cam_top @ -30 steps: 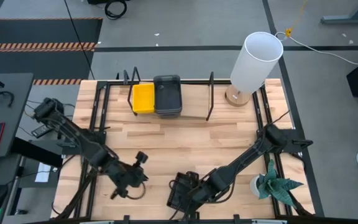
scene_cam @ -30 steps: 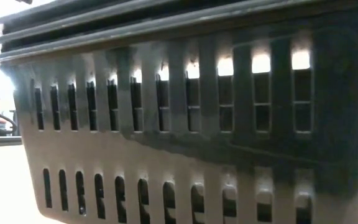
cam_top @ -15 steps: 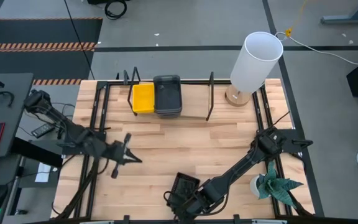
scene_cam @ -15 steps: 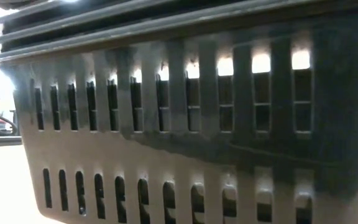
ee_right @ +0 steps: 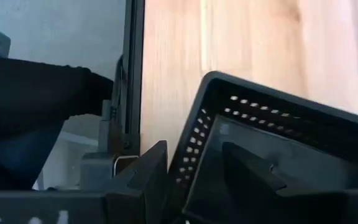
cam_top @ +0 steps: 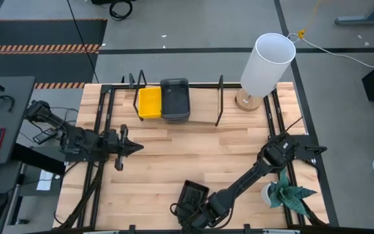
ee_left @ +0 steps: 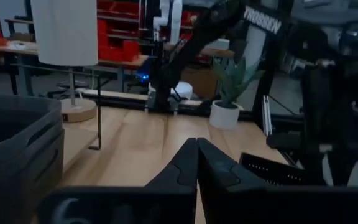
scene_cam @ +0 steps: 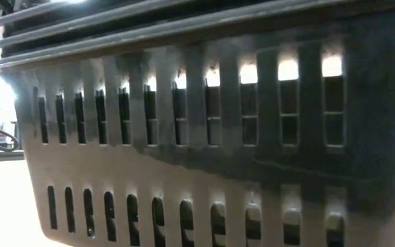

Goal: Stack baskets on shelf by color
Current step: Put the stack of black bins on the shelf

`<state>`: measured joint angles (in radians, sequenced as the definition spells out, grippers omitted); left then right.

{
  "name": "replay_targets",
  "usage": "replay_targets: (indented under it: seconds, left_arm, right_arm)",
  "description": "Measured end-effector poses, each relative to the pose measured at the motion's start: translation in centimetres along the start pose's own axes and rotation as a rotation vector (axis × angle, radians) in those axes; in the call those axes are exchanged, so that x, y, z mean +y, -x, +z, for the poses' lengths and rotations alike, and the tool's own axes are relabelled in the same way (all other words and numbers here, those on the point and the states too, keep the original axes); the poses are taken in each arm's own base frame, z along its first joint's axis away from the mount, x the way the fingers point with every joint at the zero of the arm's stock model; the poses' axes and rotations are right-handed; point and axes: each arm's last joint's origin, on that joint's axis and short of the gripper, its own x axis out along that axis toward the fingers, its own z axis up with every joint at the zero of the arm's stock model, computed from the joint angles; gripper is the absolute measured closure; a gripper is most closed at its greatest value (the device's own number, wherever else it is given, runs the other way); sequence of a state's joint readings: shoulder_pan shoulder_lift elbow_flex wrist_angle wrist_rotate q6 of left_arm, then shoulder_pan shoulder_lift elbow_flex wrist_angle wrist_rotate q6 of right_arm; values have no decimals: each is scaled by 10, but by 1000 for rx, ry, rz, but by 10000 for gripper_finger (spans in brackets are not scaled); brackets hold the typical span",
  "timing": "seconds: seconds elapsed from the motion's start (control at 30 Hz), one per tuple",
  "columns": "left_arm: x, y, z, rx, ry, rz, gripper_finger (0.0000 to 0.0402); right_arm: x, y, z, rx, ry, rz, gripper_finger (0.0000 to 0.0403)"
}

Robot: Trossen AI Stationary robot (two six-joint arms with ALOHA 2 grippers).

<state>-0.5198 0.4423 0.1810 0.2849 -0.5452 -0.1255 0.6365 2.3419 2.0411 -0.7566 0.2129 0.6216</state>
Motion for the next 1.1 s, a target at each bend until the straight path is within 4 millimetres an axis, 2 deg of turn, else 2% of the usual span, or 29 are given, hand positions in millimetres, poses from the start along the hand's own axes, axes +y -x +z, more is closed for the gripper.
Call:
replay_targets:
  seconds: [0.17, 0.4, 0.6, 0.87, 1.1]
  left_arm:
    - [4, 6, -8, -18, 54, -20, 388]
    - [11, 13, -28, -111, 88, -38, 397]
    - [10, 14, -30, -103, 86, -21, 388]
    - [6, 15, -33, -68, 63, -62, 387]
    - [3, 17, -35, -46, 162, -100, 386]
  right_arm:
    - [2, -11, -4, 10, 3, 1, 246]
    - [9, -11, -10, 4, 13, 5, 246]
    - [14, -10, -11, -21, 20, 2, 245]
    - [5, -15, -21, 43, 34, -74, 246]
    - [-15, -12, -31, 203, 88, -222, 269]
